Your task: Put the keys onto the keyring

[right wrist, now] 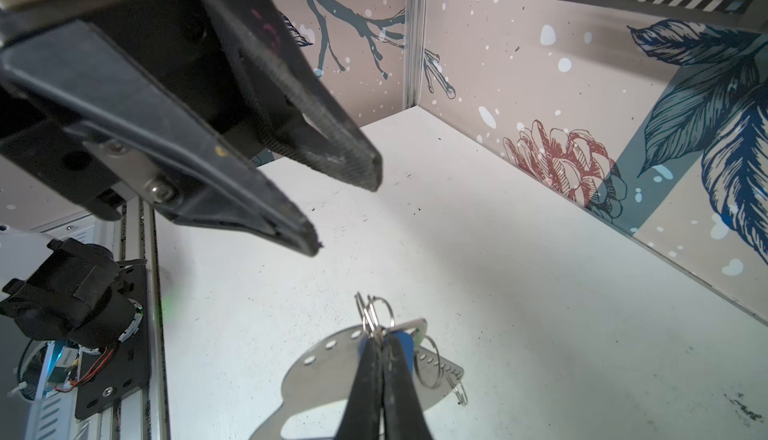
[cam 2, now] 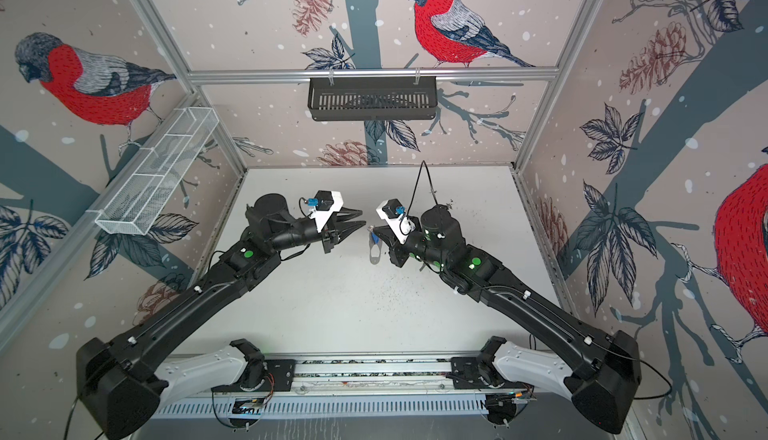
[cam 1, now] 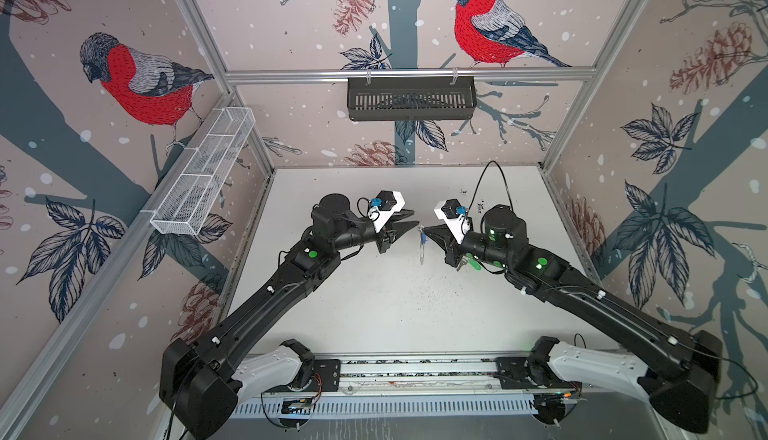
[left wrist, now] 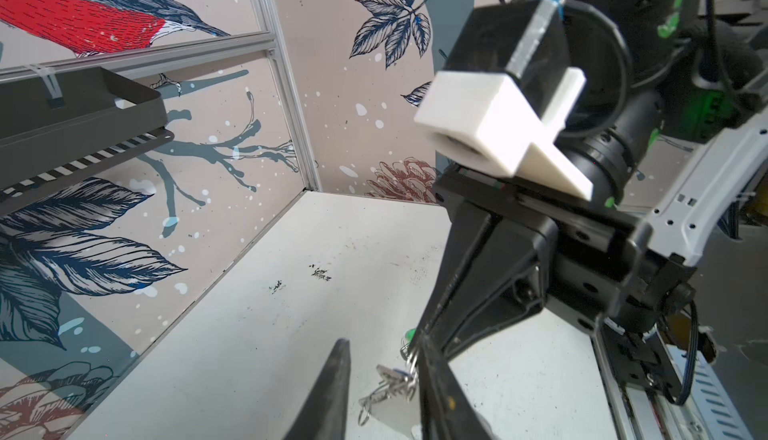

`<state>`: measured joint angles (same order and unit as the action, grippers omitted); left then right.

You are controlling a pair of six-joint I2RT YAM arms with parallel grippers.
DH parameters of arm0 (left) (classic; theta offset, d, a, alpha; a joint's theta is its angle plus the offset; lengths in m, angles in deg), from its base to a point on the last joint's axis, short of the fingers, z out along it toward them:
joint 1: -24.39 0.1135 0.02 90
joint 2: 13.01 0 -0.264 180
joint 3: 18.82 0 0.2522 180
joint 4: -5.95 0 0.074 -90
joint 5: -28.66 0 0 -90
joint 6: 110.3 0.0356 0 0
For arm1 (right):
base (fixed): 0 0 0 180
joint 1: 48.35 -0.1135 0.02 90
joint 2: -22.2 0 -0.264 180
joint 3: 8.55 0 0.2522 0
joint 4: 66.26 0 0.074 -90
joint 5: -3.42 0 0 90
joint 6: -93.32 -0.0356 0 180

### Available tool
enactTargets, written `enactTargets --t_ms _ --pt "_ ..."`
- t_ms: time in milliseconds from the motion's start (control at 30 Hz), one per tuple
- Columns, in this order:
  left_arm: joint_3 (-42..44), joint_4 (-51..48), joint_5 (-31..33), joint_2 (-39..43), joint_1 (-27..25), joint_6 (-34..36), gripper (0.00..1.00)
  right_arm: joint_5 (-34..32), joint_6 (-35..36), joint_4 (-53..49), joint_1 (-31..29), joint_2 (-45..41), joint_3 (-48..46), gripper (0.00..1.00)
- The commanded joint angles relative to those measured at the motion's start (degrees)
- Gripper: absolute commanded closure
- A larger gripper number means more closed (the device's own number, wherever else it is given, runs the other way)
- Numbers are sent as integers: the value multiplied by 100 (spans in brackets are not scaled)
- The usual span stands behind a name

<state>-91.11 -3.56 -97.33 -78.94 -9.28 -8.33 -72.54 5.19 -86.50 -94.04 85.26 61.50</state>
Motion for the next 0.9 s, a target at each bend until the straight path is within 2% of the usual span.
enactTargets --t_ms 0,100,200,867 --pt "-508 -1488 523 -256 -179 377 72 15 426 -441 -19 201 328 100" --pt "-716 -1772 800 -393 -376 554 72 88 634 -817 -18 460 658 100" --pt "-730 -1772 788 -390 -438 628 72 120 764 -1010 -10 613 843 100" --pt "-625 -1755 839 -270 -437 773 68 536 839 -919 105 439 754 100"
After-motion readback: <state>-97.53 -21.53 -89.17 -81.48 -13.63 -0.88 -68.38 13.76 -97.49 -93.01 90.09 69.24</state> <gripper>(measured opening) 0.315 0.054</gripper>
